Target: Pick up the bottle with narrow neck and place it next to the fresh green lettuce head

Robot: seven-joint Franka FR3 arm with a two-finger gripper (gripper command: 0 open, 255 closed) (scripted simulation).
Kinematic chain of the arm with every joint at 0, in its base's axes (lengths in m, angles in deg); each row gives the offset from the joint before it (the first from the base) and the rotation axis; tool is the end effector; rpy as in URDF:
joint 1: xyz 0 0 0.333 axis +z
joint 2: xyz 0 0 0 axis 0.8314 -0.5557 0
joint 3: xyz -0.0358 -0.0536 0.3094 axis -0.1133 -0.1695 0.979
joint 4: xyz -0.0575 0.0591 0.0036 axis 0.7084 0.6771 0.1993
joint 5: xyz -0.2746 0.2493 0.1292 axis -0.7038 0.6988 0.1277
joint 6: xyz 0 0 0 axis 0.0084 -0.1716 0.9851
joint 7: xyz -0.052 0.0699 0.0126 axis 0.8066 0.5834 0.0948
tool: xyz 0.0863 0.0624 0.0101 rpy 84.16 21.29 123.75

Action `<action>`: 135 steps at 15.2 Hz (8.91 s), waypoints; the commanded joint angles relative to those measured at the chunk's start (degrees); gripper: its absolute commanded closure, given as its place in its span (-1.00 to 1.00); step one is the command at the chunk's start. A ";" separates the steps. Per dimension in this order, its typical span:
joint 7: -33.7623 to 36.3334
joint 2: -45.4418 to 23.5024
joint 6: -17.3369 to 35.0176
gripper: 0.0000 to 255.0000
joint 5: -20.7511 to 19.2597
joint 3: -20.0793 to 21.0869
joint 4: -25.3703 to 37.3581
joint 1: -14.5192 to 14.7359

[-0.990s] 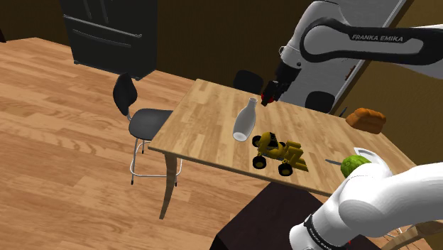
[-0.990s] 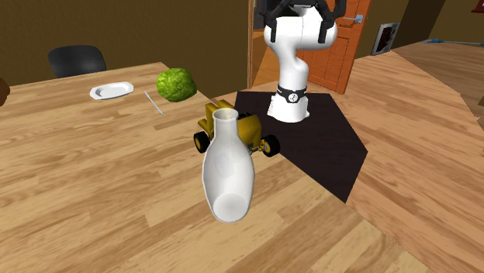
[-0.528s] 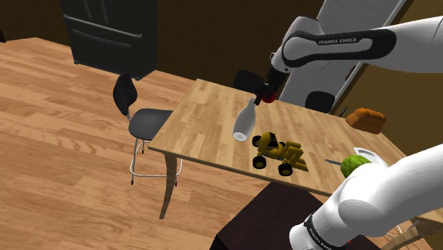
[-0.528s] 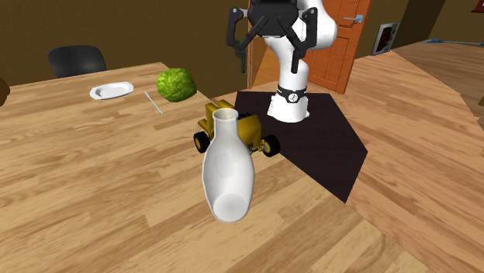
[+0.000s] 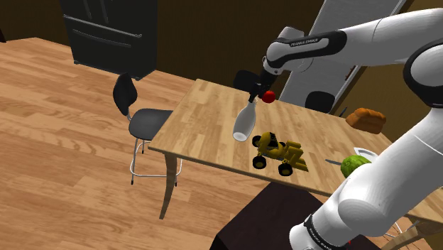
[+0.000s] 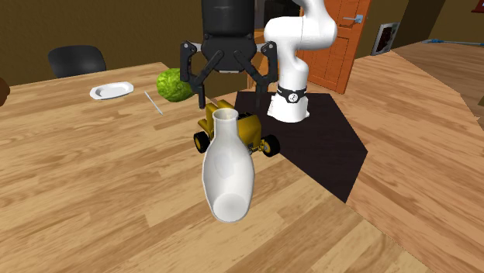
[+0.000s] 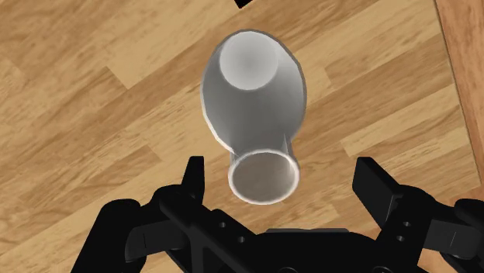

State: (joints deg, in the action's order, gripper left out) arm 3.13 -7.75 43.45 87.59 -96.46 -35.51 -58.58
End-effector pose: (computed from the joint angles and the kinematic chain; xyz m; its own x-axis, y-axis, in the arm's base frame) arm 0.5071 -0.1964 0.4613 0.9855 0.0714 0.1540 0.0710 -0.9974 0.0080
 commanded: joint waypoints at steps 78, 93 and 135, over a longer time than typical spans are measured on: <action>0.16 -5.50 -36.48 1.00 1.59 -0.84 41.76 -0.62; -3.71 1.86 -42.69 1.00 -0.48 -2.64 40.83 -2.61; -28.06 38.35 -42.18 1.00 -19.13 -17.04 7.98 -15.62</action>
State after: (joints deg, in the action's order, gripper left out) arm -25.05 30.11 0.52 68.66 -113.50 -26.34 -74.00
